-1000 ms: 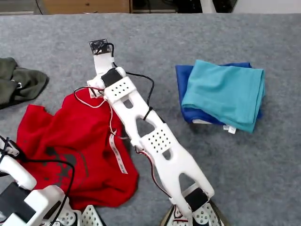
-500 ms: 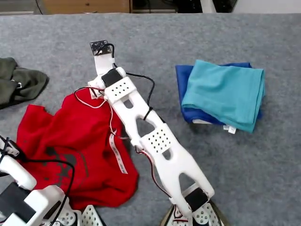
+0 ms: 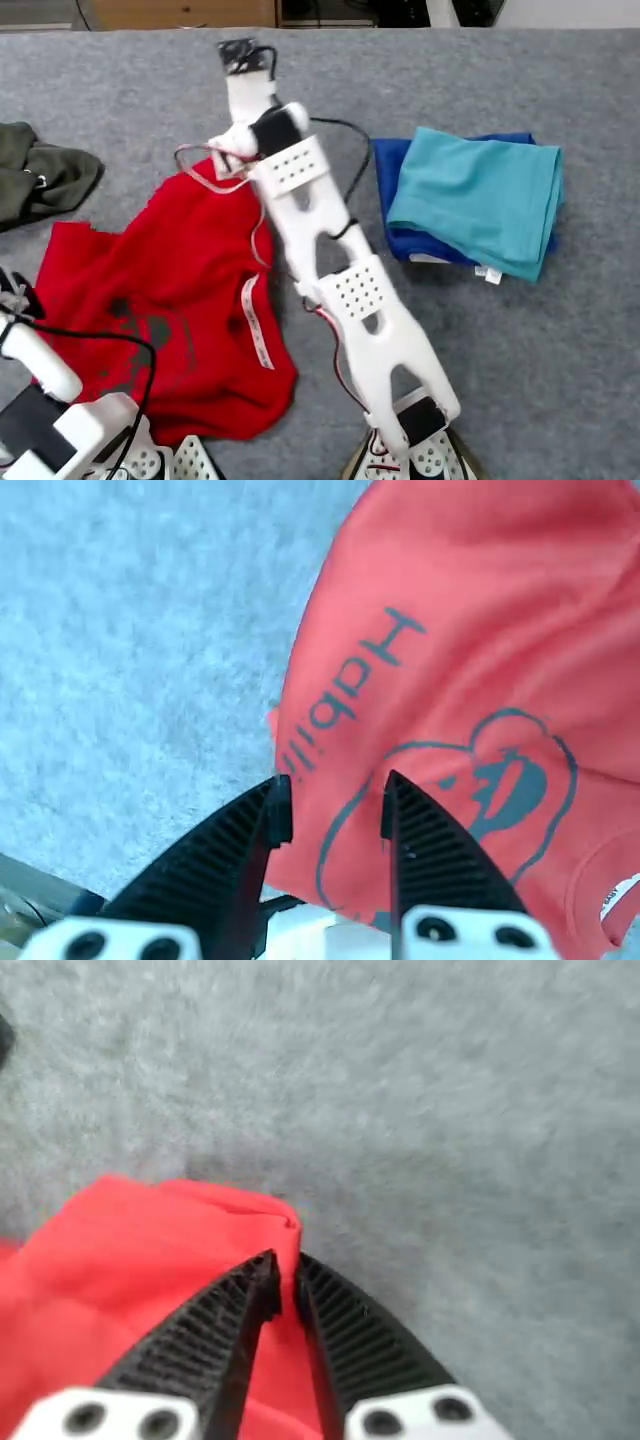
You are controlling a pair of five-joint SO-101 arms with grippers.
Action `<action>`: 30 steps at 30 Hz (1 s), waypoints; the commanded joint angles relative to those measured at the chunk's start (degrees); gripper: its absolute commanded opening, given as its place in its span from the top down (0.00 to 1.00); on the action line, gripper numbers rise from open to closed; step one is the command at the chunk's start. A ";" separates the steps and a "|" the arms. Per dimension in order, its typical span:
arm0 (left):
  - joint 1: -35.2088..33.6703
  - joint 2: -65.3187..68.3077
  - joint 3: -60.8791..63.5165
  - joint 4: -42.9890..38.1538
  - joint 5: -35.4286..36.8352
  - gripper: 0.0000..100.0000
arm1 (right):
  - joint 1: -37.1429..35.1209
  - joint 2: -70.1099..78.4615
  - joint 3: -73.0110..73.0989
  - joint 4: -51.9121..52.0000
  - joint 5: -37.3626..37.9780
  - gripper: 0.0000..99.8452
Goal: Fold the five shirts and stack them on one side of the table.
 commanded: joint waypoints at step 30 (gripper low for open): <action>30.07 32.75 -32.09 -15.91 48.53 0.84 | 23.78 -4.53 -3.82 1.05 14.59 1.00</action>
